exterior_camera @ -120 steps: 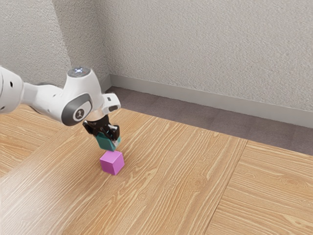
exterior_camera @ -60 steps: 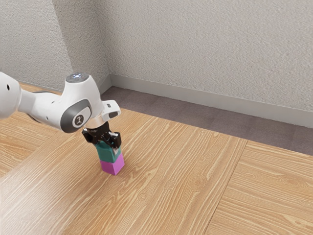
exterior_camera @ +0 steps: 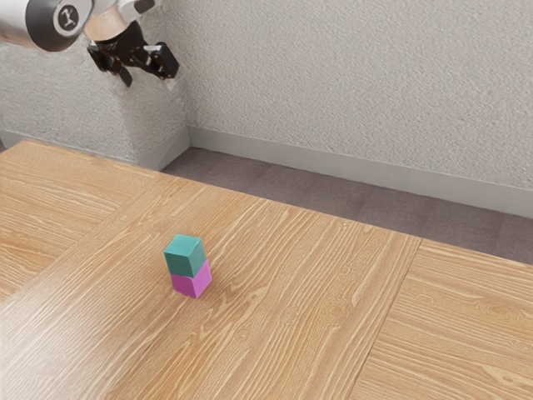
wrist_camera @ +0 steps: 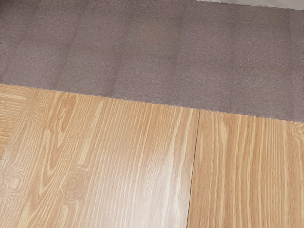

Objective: Pick up the blue block with one arm, and put the blue block on the pink block with one arm

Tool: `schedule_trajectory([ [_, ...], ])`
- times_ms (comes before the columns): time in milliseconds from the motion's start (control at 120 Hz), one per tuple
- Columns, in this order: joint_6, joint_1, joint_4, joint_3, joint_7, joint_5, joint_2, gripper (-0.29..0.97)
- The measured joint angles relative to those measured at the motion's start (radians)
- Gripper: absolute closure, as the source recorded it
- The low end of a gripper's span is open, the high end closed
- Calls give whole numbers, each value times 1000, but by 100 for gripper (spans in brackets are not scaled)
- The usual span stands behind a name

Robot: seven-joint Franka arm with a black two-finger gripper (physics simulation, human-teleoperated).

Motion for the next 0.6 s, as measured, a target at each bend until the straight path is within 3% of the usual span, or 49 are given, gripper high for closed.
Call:
schedule_trajectory([
  [133,-193,6,61,5,27,37,-53,1],
  [250,-306,5,21,6,46,84,-114,1],
  [600,-427,79,-90,-2,83,91,-77,0],
])
